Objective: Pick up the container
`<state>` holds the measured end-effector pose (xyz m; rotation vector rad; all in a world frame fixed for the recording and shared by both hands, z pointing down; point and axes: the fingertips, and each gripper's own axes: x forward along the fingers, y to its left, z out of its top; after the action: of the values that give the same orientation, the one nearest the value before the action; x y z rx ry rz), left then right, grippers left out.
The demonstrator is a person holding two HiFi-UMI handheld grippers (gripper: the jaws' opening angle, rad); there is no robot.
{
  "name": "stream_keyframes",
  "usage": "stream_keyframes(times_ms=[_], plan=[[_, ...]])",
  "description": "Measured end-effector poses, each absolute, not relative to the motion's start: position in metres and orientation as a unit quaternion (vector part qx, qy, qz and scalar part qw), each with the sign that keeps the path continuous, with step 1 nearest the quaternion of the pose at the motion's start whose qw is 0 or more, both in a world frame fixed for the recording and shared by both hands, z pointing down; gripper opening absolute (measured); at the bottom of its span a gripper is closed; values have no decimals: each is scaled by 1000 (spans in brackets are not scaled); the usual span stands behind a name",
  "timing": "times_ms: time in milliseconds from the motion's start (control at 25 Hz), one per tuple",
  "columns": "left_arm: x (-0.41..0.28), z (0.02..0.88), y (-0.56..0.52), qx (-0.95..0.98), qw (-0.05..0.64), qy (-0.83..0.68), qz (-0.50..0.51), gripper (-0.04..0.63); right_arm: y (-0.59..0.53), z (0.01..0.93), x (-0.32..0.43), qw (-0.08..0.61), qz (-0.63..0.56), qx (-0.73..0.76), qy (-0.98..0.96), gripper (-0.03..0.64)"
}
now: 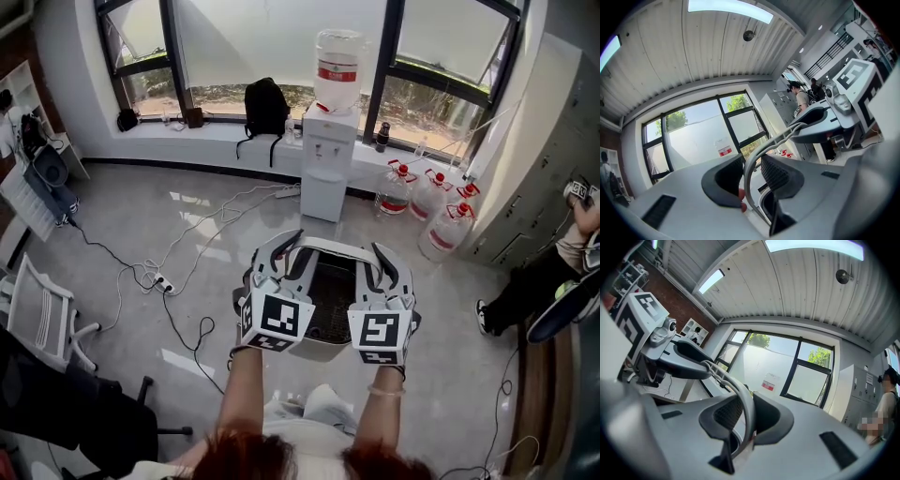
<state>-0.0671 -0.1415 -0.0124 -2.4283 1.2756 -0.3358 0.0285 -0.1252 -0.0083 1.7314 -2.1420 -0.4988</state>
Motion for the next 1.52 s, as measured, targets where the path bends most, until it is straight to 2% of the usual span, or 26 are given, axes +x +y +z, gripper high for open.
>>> stream_keyframes(times_ms=[400, 1520], plan=[[-63, -40, -125, -853, 208, 468, -104, 124, -111, -38, 30, 146, -206, 603, -757, 78], [38, -51, -15, -856, 202, 468, -89, 124, 3, -56, 130, 131, -209, 594, -765, 78]])
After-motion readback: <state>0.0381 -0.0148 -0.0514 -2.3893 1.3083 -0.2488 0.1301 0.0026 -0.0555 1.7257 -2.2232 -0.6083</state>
